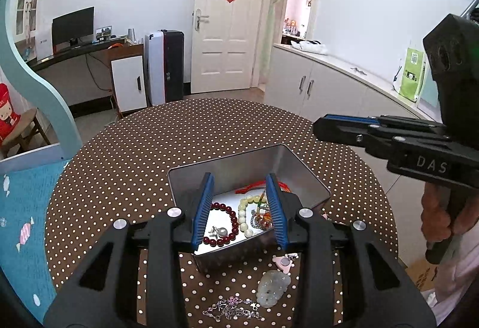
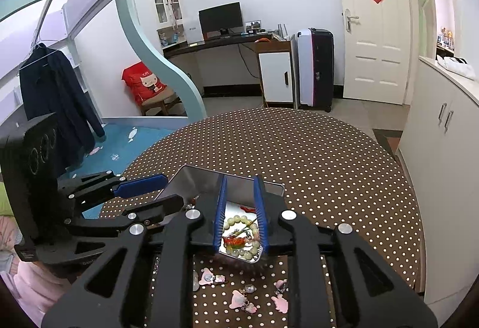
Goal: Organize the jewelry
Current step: 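Open the right gripper over the tray while the left gripper releases its chain there, then lower the right gripper to the jade pendant while the left gripper reaches the silver chain, then grasp the jade pendant with the right gripper while the left gripper grasps the silver chain, then carry the jade pendant and silver chain into the tray and open both grippers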
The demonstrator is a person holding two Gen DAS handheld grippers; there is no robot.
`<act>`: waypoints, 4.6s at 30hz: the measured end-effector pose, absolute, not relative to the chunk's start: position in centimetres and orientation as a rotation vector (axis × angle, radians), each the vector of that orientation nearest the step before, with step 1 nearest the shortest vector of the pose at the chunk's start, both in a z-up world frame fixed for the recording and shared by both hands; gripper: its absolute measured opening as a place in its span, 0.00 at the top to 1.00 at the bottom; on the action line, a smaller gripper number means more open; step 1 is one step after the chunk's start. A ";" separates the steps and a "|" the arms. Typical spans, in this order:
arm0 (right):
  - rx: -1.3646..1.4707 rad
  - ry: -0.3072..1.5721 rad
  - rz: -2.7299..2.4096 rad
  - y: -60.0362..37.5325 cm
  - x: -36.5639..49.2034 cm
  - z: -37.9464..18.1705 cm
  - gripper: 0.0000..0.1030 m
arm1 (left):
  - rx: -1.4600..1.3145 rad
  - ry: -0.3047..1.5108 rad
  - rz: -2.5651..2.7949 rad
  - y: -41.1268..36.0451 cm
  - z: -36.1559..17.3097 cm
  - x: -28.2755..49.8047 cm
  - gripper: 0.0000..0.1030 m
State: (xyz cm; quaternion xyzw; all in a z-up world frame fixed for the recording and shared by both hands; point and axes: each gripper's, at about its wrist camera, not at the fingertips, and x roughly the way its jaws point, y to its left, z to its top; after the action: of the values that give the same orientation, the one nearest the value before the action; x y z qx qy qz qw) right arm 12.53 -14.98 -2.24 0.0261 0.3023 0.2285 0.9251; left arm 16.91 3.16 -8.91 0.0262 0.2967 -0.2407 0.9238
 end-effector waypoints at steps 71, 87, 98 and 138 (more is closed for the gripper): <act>-0.222 0.840 0.526 -6.5 6.5 -12.1 0.50 | 0.042 0.831 -0.381 9.5 -16.6 11.2 0.66; -0.228 0.805 0.544 -6.4 6.8 -12.5 0.60 | 0.055 0.833 -0.383 9.5 -16.7 11.4 0.96; -0.152 0.740 0.554 -8.0 6.9 -10.0 0.61 | -0.069 0.732 -0.404 11.3 -12.5 10.8 0.97; -0.051 0.676 0.511 -11.4 7.6 -6.6 0.61 | 0.051 0.781 -0.365 11.1 -12.2 10.7 0.96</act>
State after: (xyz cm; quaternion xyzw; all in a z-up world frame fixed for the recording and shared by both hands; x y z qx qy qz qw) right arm 7.64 -11.41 -6.59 -0.0249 0.3280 0.2478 0.9113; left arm 10.73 11.10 -12.16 0.0249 0.3784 -0.1769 0.9082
